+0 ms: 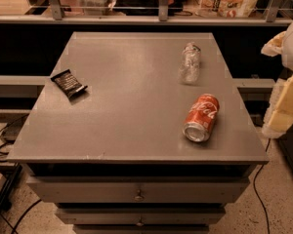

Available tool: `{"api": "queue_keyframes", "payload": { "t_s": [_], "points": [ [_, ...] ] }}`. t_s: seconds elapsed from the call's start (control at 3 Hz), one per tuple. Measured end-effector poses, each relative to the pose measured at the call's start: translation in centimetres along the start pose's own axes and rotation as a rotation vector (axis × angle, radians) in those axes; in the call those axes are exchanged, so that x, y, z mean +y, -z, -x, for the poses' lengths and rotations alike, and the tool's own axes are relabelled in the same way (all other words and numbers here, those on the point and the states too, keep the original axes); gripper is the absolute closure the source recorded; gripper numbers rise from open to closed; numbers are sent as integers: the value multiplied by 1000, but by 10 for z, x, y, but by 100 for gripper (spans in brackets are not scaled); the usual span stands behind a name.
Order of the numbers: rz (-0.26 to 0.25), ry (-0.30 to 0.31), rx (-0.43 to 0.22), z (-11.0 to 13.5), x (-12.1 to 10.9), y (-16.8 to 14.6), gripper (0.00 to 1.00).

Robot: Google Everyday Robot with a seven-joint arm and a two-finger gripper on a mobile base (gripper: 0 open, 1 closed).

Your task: Pick rxbar chocolate

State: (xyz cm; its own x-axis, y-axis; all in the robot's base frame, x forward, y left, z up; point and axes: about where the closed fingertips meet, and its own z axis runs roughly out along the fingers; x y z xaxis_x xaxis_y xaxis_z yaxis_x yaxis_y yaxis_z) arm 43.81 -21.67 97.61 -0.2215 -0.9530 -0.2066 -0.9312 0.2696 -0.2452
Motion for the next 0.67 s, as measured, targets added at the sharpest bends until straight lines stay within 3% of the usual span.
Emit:
{"api": "queue_keyframes", "payload": {
  "t_s": [0.33,0.67],
  "points": [
    [0,0,0,0,0,0,0],
    [25,67,-92,25,-1,-9,0]
  ]
}}
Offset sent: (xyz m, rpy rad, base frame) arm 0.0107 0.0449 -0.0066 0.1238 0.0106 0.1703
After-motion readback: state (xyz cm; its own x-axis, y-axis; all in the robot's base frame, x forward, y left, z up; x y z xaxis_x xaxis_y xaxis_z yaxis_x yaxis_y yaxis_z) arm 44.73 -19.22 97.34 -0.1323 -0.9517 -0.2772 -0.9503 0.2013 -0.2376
